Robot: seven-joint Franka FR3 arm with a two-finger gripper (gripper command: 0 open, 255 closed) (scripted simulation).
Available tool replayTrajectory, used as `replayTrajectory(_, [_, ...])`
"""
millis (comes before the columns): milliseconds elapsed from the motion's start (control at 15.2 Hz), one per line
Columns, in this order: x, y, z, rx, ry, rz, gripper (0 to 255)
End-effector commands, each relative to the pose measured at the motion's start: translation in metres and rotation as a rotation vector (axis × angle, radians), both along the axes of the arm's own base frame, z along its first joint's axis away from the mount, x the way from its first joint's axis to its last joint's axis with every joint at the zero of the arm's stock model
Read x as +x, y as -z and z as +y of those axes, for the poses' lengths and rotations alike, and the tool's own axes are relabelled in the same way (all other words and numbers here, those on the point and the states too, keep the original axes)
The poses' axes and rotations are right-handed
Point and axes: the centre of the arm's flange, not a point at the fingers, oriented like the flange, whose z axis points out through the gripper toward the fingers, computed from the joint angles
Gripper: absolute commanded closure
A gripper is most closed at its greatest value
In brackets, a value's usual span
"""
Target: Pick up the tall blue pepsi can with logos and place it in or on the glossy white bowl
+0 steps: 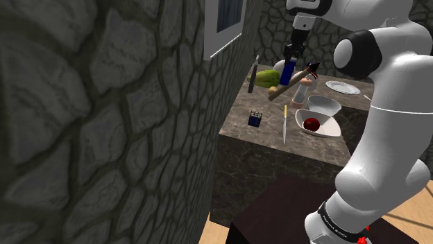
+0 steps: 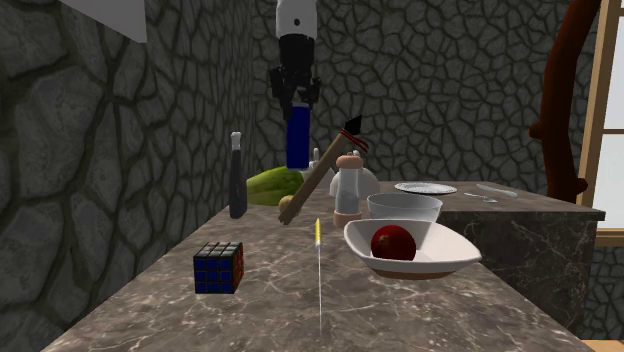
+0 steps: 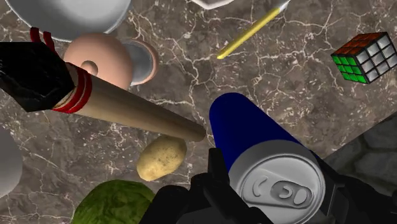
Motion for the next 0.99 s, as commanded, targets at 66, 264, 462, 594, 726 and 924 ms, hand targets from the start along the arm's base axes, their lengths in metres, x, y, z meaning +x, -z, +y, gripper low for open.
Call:
replayTrajectory(66, [-0.031,-0.005,-0.027,0.000,-0.002,0.000,255])
replayTrajectory(264, [-0.059,-0.010,-0.055,0.000,-0.002,0.000,255])
replayTrajectory(462, [-0.087,-0.014,-0.082,0.000,-0.002,0.000,255])
replayTrajectory(594, [-0.106,-0.018,-0.100,0.000,-0.002,0.000,255])
replayTrajectory(726, [-0.125,-0.021,-0.119,0.000,-0.002,0.000,255])
replayTrajectory(924, [-0.153,-0.026,-0.146,0.000,-0.002,0.000,255])
